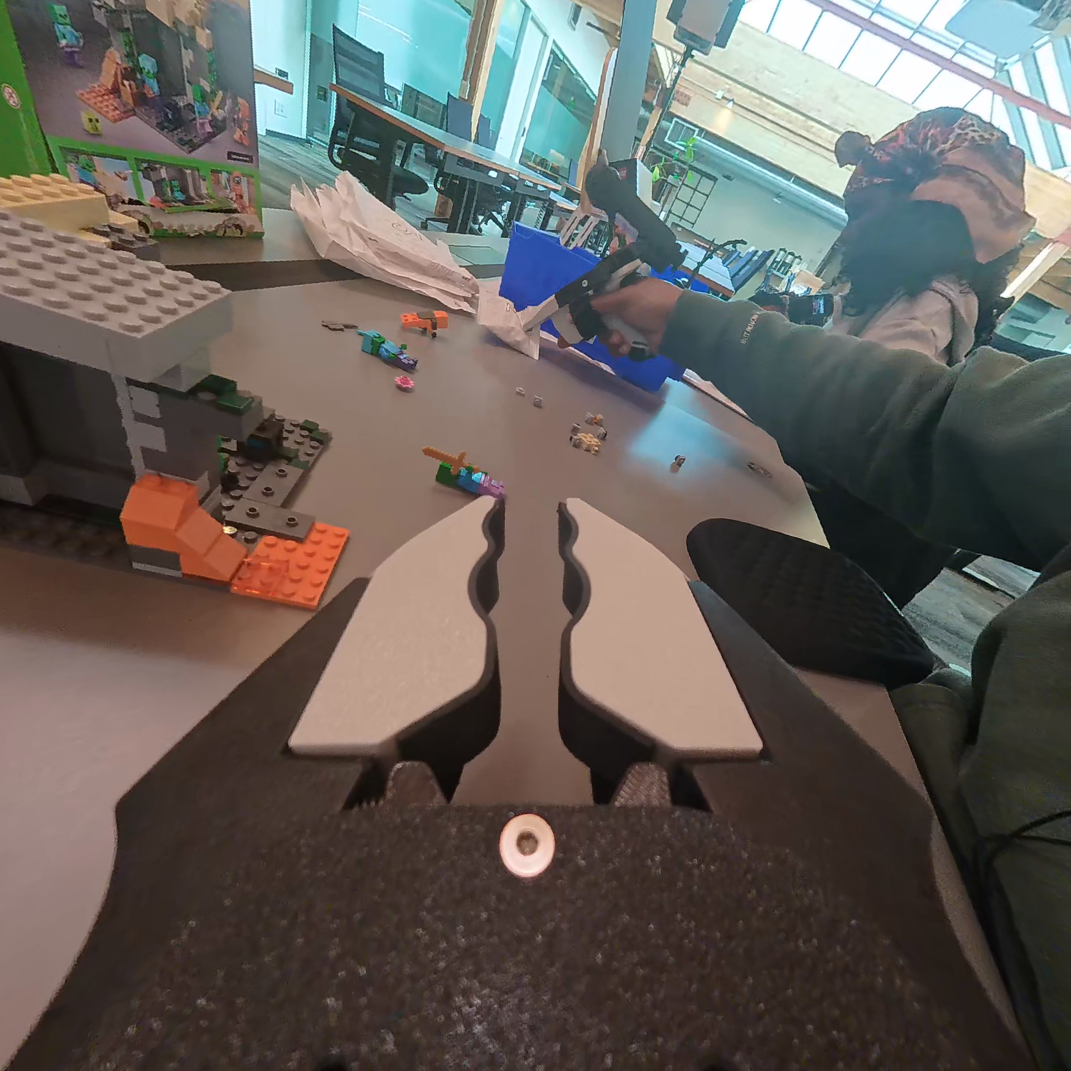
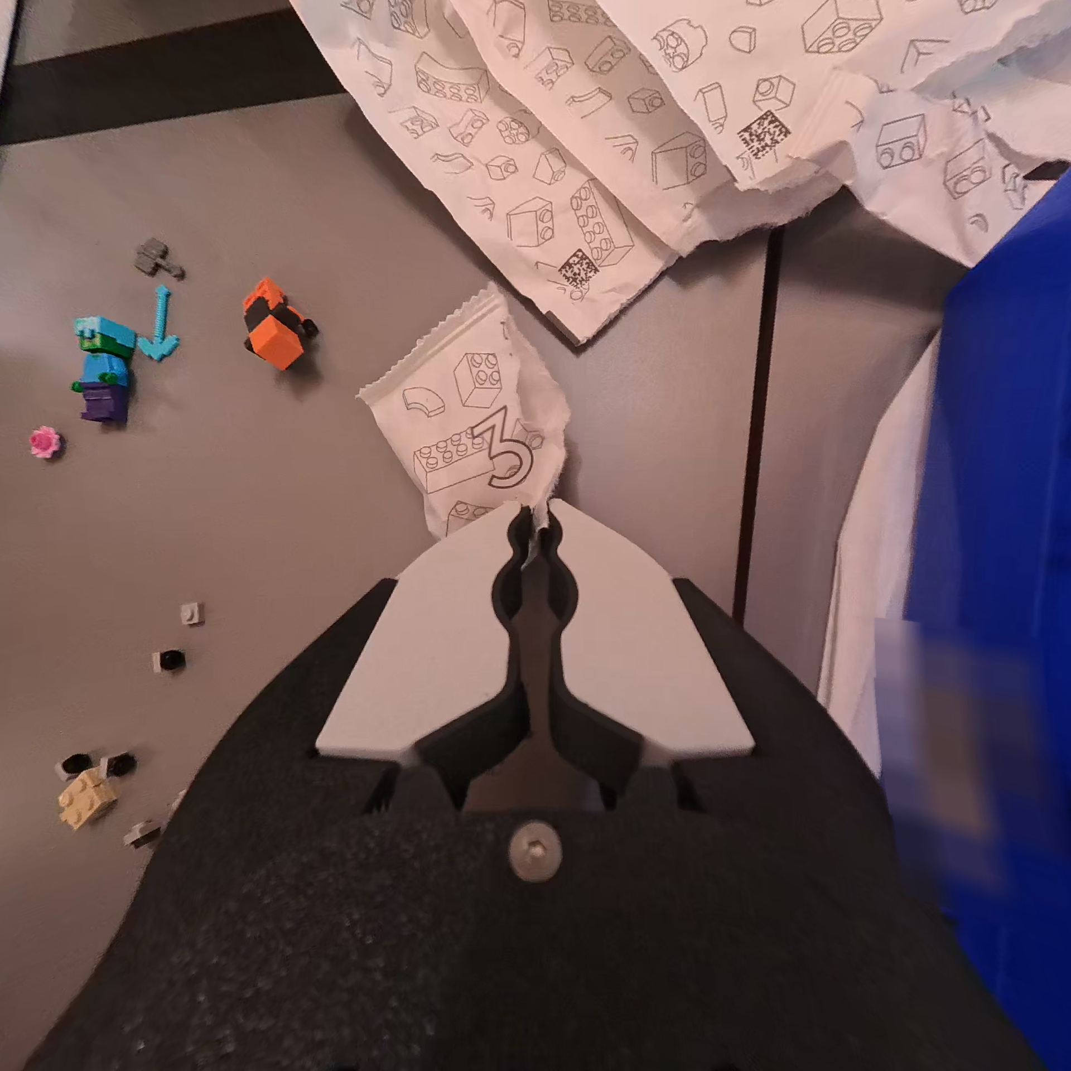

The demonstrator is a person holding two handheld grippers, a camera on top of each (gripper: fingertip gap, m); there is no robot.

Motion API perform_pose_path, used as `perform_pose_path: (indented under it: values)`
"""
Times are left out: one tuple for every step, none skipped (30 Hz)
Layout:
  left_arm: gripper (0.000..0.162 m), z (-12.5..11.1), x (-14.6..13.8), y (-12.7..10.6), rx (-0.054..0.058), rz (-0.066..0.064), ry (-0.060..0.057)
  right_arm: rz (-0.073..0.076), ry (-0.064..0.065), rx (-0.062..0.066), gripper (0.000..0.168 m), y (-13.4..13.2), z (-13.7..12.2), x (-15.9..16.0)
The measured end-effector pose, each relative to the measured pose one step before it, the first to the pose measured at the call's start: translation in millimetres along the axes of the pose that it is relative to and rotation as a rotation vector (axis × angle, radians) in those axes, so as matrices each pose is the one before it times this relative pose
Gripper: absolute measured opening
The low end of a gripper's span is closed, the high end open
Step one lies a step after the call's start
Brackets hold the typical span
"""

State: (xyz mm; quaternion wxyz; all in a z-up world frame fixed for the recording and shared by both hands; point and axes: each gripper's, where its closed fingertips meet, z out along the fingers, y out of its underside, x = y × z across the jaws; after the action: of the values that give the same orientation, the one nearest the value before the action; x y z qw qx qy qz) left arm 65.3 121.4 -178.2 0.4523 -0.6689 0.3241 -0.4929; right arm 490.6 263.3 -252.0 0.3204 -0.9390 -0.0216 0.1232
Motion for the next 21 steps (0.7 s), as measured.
perform_pose_path:
  values:
    - [0.017,0.14,0.4,0.4,-0.0022,0.0011,0.0007,0.0022,0.001,-0.0034,0.003,0.19,0.1,-0.05]
    - [0.017,0.08,0.21,0.3,-0.0013,0.0004,0.0009,0.0048,-0.002,-0.0025,0.003,-0.03,-0.34,-0.46]
    - [0.017,0.03,0.22,0.12,-0.001,-0.0004,0.0012,0.0052,-0.0059,-0.0009,0.003,-0.35,-0.59,-0.78]
    - [0.017,-0.01,0.09,0.14,-0.0006,-0.0011,0.001,0.0038,-0.0069,-0.0014,0.003,-0.44,-1.0,-0.91]
    - [0.017,0.06,0.17,0.18,-0.001,-0.0015,0.0012,0.0016,-0.0019,-0.0024,0.004,-0.49,-1.3,-0.19]
    - [0.017,0.08,0.07,0.16,-0.0011,-0.0012,0.0013,0.0002,0.0033,-0.0019,0.006,-0.33,-1.28,0.49]
    - [0.017,0.13,0.17,0.22,-0.001,-0.0004,0.0009,0.0006,0.0008,-0.0006,0.008,-0.16,-1.13,0.38]
    - [0.017,0.04,0.31,0.14,-0.0012,0.0005,0.0005,0.003,-0.0007,0.0005,0.009,0.1,-1.04,0.24]
    - [0.017,0.14,0.21,0.24,-0.0012,0.0017,0.0005,0.0033,0.0026,0.001,0.009,0.22,-0.96,0.88]
    - [0.017,0.09,0.24,0.2,-0.0014,0.0021,0.0,0.0007,0.0027,0.0016,0.011,0.32,-0.93,0.68]
    - [0.017,0.04,0.18,0.14,-0.0012,0.0013,0.0,0.0001,0.0032,0.0032,0.013,0.13,-0.98,0.85]
    - [0.017,0.12,0.11,0.11,-0.0006,0.0008,0.0001,0.0007,0.0058,0.0055,0.015,0.0,-1.12,1.29]
    - [0.017,-0.02,0.04,0.04,-0.0003,0.0,0.0003,0.0007,0.0037,0.0051,0.018,-0.09,-1.3,0.98]
    - [0.017,0.1,0.09,0.11,-0.0004,-0.0009,0.0009,0.0016,0.0015,0.0033,0.02,0.18,-1.06,0.62]
    - [0.017,0.01,0.06,0.1,-0.0004,-0.0012,0.0008,0.0023,0.0035,0.003,0.023,0.14,-1.16,0.83]
    - [0.017,0.02,-0.03,-0.02,-0.0002,-0.0006,0.0001,0.0002,0.0054,0.0026,0.028,0.1,-1.25,0.79]
    - [0.017,-0.05,-0.1,-0.09,0.0007,0.0002,-0.0004,-0.003,0.0064,0.0036,0.033,-0.08,-1.49,0.56]
    - [0.017,-0.07,-0.08,-0.04,0.0003,0.0002,-0.0002,-0.0049,0.0084,0.005,0.038,-0.3,-1.52,0.53]
    - [0.017,-0.01,-0.06,0.03,-0.0002,0.0004,-0.0002,-0.0061,0.0089,0.0046,0.042,-0.25,-1.54,0.6]
    - [0.017,0.06,-0.01,0.05,-0.0001,0.0008,-0.0006,-0.0073,0.0098,0.0049,0.046,-0.3,-1.49,0.61]
    - [0.017,-0.06,-0.05,-0.02,-0.0003,0.001,-0.0007,-0.0099,0.0114,0.0075,0.049,-0.6,-1.7,0.74]
